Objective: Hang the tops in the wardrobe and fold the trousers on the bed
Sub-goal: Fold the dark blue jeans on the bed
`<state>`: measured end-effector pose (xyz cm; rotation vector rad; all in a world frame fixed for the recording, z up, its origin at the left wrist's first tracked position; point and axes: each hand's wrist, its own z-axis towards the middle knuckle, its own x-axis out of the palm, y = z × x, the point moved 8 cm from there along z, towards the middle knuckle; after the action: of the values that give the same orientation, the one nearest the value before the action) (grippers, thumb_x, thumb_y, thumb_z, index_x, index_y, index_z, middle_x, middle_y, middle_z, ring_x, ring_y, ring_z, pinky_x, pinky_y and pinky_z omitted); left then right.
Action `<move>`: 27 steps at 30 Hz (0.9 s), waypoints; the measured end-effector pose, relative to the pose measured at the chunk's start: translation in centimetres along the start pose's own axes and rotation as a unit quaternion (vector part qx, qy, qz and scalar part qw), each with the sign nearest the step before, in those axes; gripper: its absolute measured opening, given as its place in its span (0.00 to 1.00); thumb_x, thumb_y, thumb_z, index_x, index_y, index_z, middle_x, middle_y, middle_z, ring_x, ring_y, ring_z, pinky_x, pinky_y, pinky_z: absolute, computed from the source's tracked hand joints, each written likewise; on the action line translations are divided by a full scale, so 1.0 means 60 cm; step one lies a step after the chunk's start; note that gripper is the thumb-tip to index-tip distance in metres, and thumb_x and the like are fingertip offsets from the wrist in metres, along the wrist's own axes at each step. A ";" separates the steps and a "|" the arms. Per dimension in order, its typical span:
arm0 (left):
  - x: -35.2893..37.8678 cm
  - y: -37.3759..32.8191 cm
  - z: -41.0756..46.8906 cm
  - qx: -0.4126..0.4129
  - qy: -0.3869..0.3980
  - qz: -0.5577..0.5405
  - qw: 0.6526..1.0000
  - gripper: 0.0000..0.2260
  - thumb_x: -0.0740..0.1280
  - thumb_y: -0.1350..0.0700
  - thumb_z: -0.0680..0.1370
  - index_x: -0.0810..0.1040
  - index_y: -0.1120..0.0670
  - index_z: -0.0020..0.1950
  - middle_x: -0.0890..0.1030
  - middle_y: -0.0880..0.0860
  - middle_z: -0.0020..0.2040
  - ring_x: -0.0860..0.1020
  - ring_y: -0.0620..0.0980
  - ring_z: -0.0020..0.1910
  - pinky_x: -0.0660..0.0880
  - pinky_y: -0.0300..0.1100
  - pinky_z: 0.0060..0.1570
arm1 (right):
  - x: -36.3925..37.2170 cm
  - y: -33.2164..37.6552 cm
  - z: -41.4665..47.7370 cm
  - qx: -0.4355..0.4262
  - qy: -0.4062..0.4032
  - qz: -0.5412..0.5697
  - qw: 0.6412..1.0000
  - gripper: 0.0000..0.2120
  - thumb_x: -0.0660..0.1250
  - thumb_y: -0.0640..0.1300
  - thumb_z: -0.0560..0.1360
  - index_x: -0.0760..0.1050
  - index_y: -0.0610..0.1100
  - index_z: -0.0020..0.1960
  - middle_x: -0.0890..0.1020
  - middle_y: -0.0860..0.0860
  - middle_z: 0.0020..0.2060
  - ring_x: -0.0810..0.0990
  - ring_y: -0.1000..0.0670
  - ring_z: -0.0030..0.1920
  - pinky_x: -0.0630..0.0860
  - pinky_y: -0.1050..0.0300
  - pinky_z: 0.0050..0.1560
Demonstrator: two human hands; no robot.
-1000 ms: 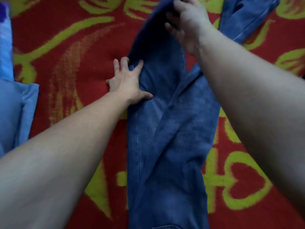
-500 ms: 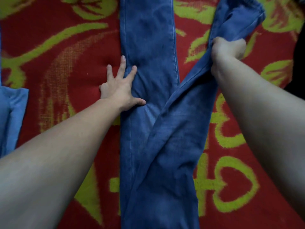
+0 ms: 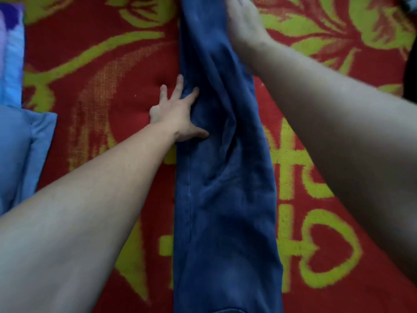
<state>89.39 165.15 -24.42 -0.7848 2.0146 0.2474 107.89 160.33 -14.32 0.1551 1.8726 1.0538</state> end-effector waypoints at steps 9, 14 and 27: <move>0.012 -0.018 -0.093 -0.016 -0.154 -0.273 0.949 0.21 0.59 0.28 0.73 0.81 0.41 0.52 0.58 0.55 0.79 0.51 0.55 0.79 0.50 0.60 0.76 | -0.012 -0.245 -0.235 0.179 -0.136 -0.018 0.974 0.24 0.61 0.57 0.81 0.70 0.44 0.70 0.73 0.43 0.64 0.72 0.45 0.66 0.64 0.57 0.67; 0.076 -0.076 -0.135 0.044 -0.150 -0.217 0.964 0.16 0.67 0.33 0.73 0.83 0.43 0.49 0.53 0.52 0.80 0.45 0.57 0.79 0.40 0.65 0.74 | 0.006 -0.281 -0.252 0.156 -0.062 -0.044 0.985 0.18 0.68 0.57 0.77 0.75 0.44 0.59 0.76 0.49 0.52 0.76 0.49 0.55 0.69 0.58 0.59; 0.066 0.042 -0.160 -0.186 -0.201 -0.209 0.939 0.16 0.58 0.49 0.80 0.78 0.61 0.48 0.75 0.62 0.58 0.70 0.63 0.60 0.66 0.53 0.59 | 0.008 -0.255 -0.264 0.154 -0.090 -0.077 0.981 0.14 0.61 0.56 0.81 0.77 0.47 0.56 0.82 0.47 0.53 0.79 0.44 0.56 0.71 0.52 0.55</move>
<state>79.73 160.98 -22.74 -1.2654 1.3905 0.5038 100.04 141.60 -22.81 0.2721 1.8394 0.6192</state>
